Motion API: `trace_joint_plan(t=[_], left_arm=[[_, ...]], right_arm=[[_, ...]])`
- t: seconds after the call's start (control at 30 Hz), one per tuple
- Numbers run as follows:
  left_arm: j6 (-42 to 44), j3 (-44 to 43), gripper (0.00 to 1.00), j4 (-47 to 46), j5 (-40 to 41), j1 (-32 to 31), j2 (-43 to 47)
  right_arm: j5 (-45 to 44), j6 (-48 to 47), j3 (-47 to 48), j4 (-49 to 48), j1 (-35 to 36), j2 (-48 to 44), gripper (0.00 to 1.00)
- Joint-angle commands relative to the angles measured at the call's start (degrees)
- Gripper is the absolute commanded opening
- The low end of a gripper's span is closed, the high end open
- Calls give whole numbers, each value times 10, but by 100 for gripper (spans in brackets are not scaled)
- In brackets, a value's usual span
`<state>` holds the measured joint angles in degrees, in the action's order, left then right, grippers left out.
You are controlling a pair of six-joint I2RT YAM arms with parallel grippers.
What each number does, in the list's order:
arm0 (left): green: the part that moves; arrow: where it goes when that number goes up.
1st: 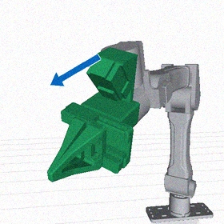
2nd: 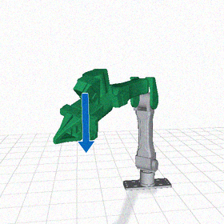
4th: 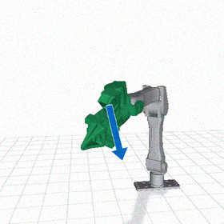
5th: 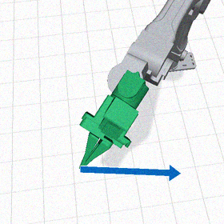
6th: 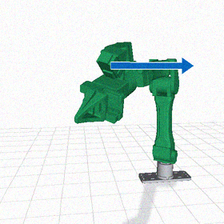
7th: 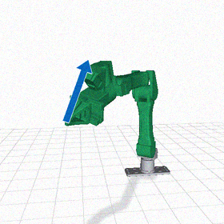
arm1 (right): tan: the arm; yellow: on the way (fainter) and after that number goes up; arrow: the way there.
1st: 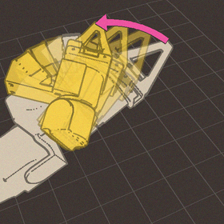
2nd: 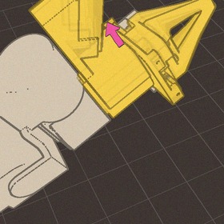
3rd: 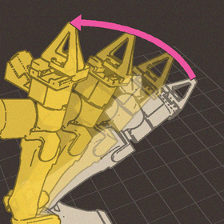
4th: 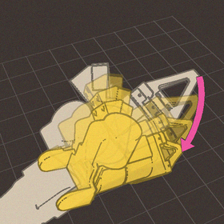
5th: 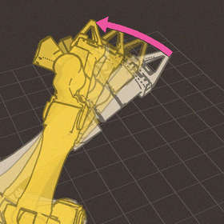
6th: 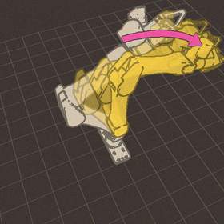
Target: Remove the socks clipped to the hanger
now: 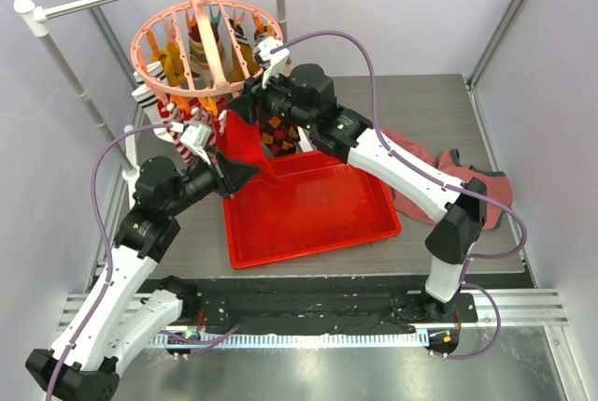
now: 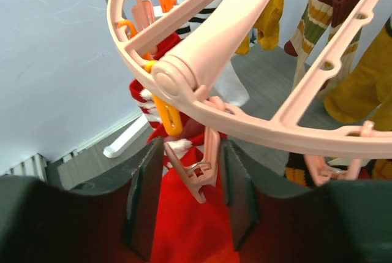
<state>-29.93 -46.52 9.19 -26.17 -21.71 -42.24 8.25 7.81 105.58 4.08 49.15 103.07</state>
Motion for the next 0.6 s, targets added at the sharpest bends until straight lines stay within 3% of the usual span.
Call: trace_joint_plan(t=[0.0,0.17,0.4,0.57], left_arm=[[-5,3,0,-31,-13,1,3],[-6,4,0,-34,-13,1,0],[-28,12,0,-26,0,1,0],[-89,48,0,-40,20,1,6]], right_arm=[[-11,-2,24,-26,2,1,38],[-22,1,20,-29,2,-1,22],[-25,15,20,-30,2,-5,19],[-23,28,16,-28,2,-8,22]])
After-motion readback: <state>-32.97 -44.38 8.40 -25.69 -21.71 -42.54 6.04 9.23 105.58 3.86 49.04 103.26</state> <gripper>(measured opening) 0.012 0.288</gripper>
